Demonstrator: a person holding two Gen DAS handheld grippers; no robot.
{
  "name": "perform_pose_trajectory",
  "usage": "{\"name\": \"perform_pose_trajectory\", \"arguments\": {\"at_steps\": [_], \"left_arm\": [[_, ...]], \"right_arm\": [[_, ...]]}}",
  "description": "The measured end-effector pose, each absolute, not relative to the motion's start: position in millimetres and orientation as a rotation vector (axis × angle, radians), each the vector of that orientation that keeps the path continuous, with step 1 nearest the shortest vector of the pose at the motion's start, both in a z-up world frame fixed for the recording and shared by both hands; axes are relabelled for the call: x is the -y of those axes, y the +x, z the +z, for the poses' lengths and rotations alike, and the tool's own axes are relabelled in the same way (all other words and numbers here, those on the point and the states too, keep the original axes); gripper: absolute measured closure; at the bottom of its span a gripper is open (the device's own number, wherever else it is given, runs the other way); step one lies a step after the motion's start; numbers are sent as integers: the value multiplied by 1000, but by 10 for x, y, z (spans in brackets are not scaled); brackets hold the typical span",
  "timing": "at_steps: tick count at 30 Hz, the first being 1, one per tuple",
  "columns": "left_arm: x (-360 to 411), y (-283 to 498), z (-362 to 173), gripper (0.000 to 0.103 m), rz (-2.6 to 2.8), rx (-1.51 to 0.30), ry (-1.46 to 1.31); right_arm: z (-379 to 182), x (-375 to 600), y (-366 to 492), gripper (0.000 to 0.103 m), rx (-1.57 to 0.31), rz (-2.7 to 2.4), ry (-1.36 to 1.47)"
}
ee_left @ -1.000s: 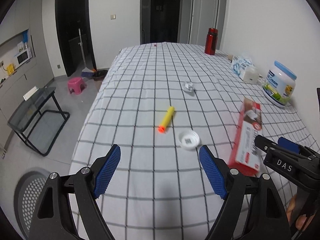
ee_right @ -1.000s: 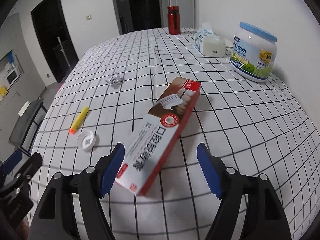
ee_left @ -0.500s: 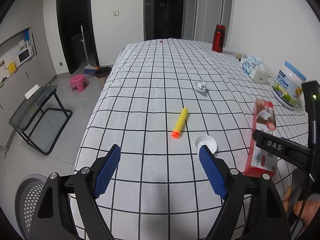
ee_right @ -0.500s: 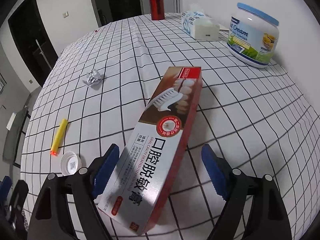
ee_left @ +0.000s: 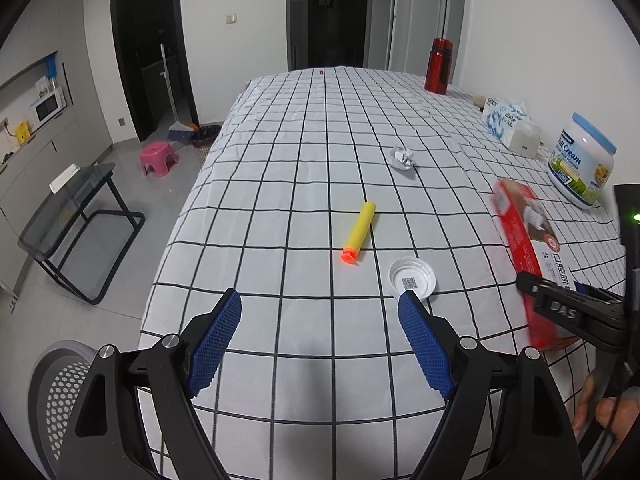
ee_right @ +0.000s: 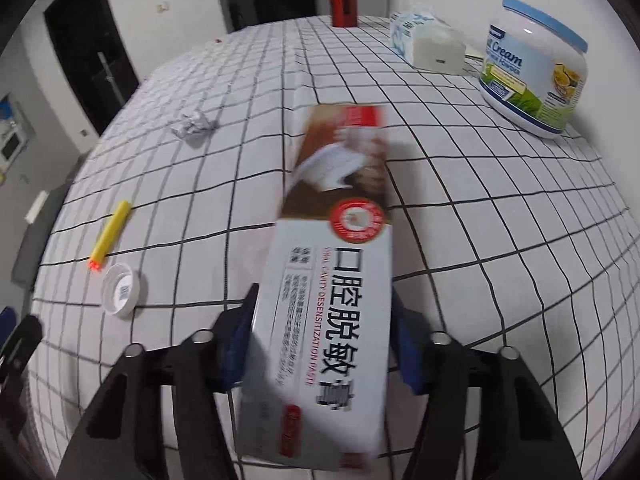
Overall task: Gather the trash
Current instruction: 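Grasp the red toothpaste box across its middle with the right tool, then grasp the white bottle cap with the left tool while the right tool holds the box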
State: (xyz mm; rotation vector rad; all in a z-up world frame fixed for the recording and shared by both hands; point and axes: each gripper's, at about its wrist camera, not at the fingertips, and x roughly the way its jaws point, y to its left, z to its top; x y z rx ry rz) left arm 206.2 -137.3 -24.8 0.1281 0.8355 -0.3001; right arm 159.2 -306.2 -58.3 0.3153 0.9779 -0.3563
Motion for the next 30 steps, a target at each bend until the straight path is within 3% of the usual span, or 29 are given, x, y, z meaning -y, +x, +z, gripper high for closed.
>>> {"name": "perform_pose_trajectory", "arguments": {"at_steps": [17, 30], "left_arm": [[1717, 2153, -473, 24, -289, -912, 129], [2065, 2338, -639, 24, -282, -945, 171]], "right_arm": [[-348, 3344, 1227, 52, -780, -163, 429], [-303, 3453, 1153, 52, -752, -114, 496]]}}
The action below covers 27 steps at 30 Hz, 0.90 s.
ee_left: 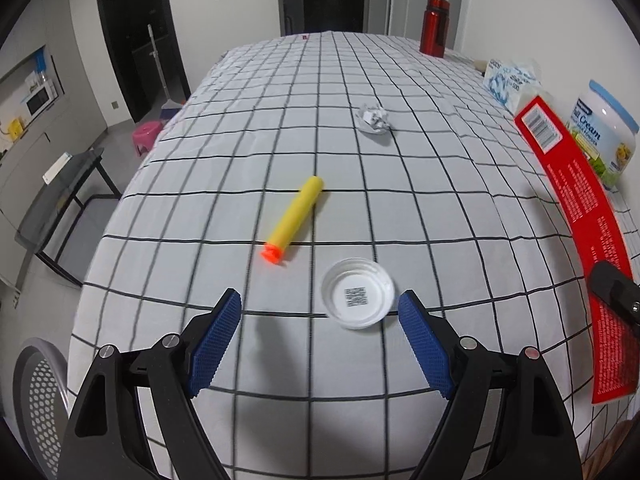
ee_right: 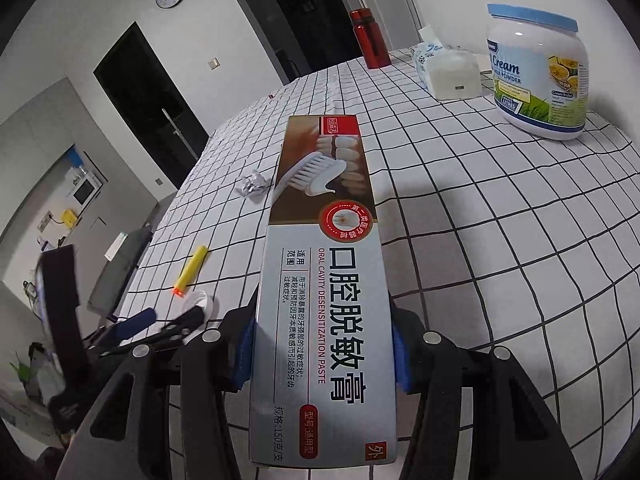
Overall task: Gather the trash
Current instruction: 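Grasp the white bottle cap with the left tool while the right tool holds the box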
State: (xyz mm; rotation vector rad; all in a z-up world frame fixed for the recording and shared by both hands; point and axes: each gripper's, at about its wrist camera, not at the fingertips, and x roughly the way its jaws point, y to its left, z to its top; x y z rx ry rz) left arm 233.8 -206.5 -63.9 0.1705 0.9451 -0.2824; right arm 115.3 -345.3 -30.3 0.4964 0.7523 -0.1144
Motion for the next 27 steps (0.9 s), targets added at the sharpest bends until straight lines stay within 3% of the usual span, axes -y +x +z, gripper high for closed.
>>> {"name": "perform_pose_trajectory", "arguments": {"at_steps": [6, 8, 13, 27], "left_arm": [[2160, 2418, -719, 23, -264, -959, 173], [2169, 2423, -723, 27, -266, -957, 168], [2240, 2340, -683, 64, -310, -943, 180], [1858, 1825, -339, 64, -260, -843, 175]], "right_arm": [[-272, 3466, 1135, 52, -739, -93, 509], [-272, 3469, 1137, 52, -738, -89, 511], [-289, 3484, 1148, 52, -742, -86, 516], [-321, 3415, 1196, 52, -757, -54, 499]]}}
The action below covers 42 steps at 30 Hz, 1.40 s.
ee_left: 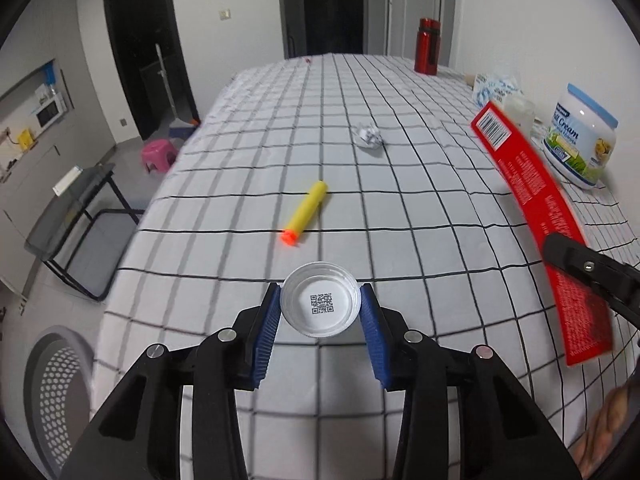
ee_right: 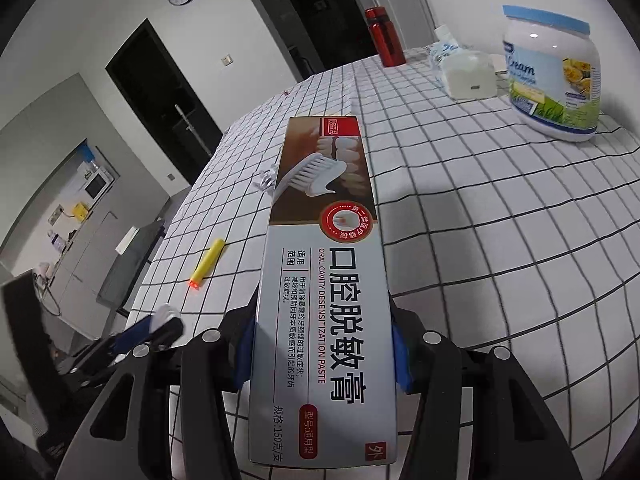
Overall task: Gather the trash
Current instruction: 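Grasp the white bottle cap with the left tool while the right tool holds the box, then carry the toothpaste box and bottle cap over the basket and release both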
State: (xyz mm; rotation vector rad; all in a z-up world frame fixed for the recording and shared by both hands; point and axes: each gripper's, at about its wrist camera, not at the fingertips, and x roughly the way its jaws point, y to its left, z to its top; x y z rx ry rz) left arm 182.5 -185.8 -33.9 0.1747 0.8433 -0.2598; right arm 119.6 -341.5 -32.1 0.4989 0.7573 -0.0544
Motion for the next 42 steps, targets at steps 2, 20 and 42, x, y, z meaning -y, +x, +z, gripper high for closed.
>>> {"name": "perform_pose_trajectory", "arguments": {"at_steps": [2, 20, 42], "left_arm": [[1779, 1792, -295, 64, -248, -836, 169], [613, 1106, -14, 64, -103, -763, 70], [-1358, 554, -95, 63, 181, -746, -94]], "right_arm": [[-334, 3399, 1202, 52, -763, -29, 517], [-116, 2475, 862, 52, -771, 64, 354], [-79, 276, 886, 52, -863, 408, 160]]}}
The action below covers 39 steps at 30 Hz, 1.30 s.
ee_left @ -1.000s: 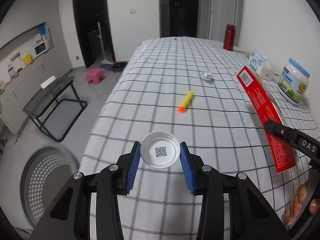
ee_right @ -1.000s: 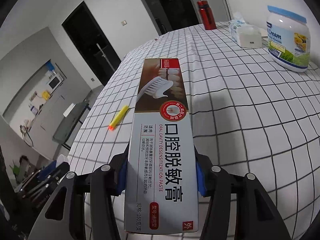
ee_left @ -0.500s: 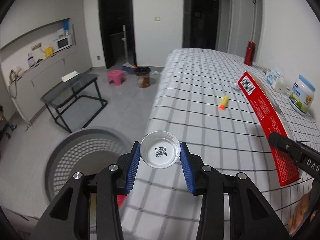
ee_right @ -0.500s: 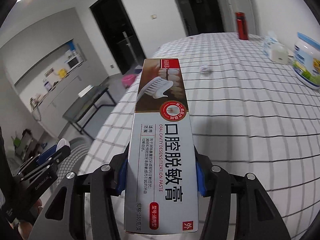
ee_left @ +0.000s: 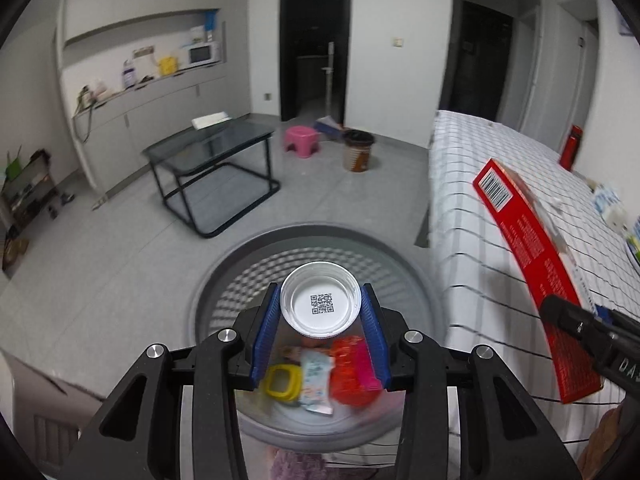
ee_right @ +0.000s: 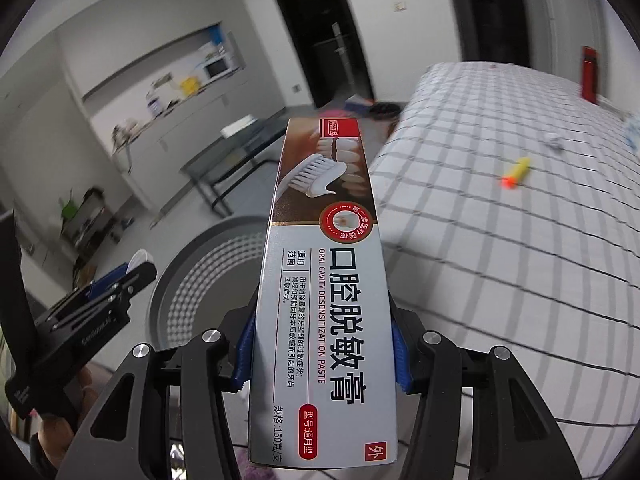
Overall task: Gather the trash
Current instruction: 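Carry the toothpaste box and bottle cap over the basket and release both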
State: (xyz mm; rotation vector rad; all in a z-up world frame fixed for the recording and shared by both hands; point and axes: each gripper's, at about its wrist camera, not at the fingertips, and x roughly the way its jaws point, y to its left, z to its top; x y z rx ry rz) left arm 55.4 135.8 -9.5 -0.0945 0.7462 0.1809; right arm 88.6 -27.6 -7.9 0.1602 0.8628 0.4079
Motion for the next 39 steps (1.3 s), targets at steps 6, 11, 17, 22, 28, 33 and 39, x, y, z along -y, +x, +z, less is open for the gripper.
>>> {"name": "perform_pose_trajectory", "arguments": {"at_steps": [6, 11, 17, 22, 28, 33, 39], "left_arm": [[-1658, 608, -236, 63, 221, -774, -116], [-1812, 656, -355, 63, 234, -799, -131], [-1911, 722, -517, 63, 237, -837, -149], [-1952, 731, -575, 63, 238, -850, -155], [-1945, 750, -552, 50, 240, -849, -161], [-1957, 724, -520, 40, 242, -837, -163], [-1931, 701, -486, 40, 236, -831, -159]], "right_arm": [[-197, -221, 1043, 52, -937, 493, 98], [-276, -590, 1122, 52, -995, 552, 45], [-402, -815, 1184, 52, -1059, 583, 3], [-473, -942, 1192, 52, -1093, 593, -9], [-446, -974, 1238, 52, -1081, 590, -20], [-388, -919, 1207, 42, -1054, 576, 1], [-316, -854, 1174, 42, -1031, 564, 11]]}}
